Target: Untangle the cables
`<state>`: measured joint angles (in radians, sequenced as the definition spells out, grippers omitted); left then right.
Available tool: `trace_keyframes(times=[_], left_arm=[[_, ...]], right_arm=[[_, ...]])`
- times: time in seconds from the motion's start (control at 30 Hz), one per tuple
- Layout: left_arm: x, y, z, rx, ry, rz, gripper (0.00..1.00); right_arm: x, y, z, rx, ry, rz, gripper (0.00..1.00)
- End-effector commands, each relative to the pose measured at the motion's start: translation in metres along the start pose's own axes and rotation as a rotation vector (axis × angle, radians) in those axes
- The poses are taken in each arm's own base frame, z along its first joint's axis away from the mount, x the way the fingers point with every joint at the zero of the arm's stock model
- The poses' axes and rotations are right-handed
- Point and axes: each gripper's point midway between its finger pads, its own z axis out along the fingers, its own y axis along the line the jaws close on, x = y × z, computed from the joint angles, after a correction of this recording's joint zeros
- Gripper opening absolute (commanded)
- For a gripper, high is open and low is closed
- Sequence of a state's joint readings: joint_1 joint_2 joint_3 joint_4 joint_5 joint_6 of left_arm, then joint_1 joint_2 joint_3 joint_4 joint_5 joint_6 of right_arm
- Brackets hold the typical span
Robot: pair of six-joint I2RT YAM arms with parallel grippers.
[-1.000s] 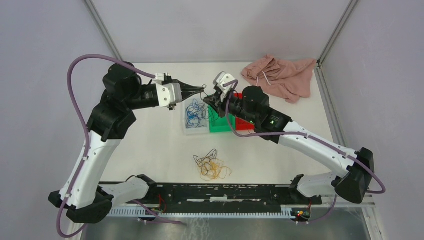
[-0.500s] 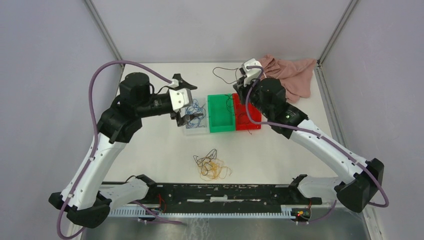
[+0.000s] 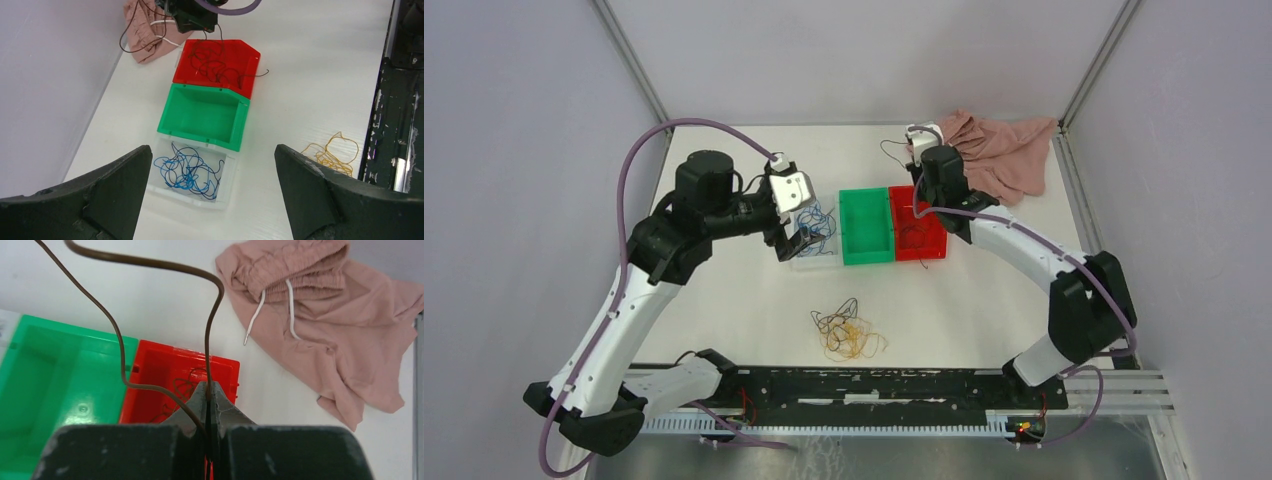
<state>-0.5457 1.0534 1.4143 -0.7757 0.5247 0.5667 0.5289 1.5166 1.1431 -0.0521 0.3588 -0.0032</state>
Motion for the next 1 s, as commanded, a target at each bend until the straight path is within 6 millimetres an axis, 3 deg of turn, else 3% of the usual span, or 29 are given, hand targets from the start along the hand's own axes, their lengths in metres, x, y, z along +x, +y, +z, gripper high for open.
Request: trace_keyframes(times=[0.0, 0.13, 0.33, 0.47, 0.57, 0.63, 0.7, 0.97], left_arm=[[-0.010, -0.001, -0.008, -0.022, -0.032, -0.025, 0.99], [-0.012, -0.002, -0.009, -0.018, -0.039, -0.017, 0.99], [-0.013, -0.002, -0.007, -0.011, -0.046, 0.003, 0.99], [-0.015, -0.001, -0.007, -0.012, -0.056, 0.013, 0.99], [-0.018, 0.001, -0.007, -0.014, -0.062, 0.019, 0.99], [-0.020, 0.001, -0.007, -0.016, -0.067, 0.023, 0.99], [-0.020, 0.001, -0.008, -0.017, -0.068, 0.025, 0.99], [-0.019, 0.000, -0.009, -0.016, -0.068, 0.037, 0.99]], right_arm=[[0.016, 0.003, 0.028, 0.007, 0.028, 0.075, 0.00], [0.047, 0.010, 0.040, 0.019, 0.199, 0.087, 0.00], [0.078, 0.017, 0.030, 0.001, 0.301, 0.122, 0.03], [0.095, 0.023, 0.026, -0.032, 0.383, 0.115, 0.15], [0.099, 0.026, 0.023, -0.047, 0.417, 0.125, 0.33], [0.093, 0.026, 0.018, -0.057, 0.408, 0.148, 0.47], [0.082, 0.023, 0.014, -0.066, 0.382, 0.171, 0.53], [0.015, 0.015, -0.010, -0.159, 0.266, 0.251, 0.56]])
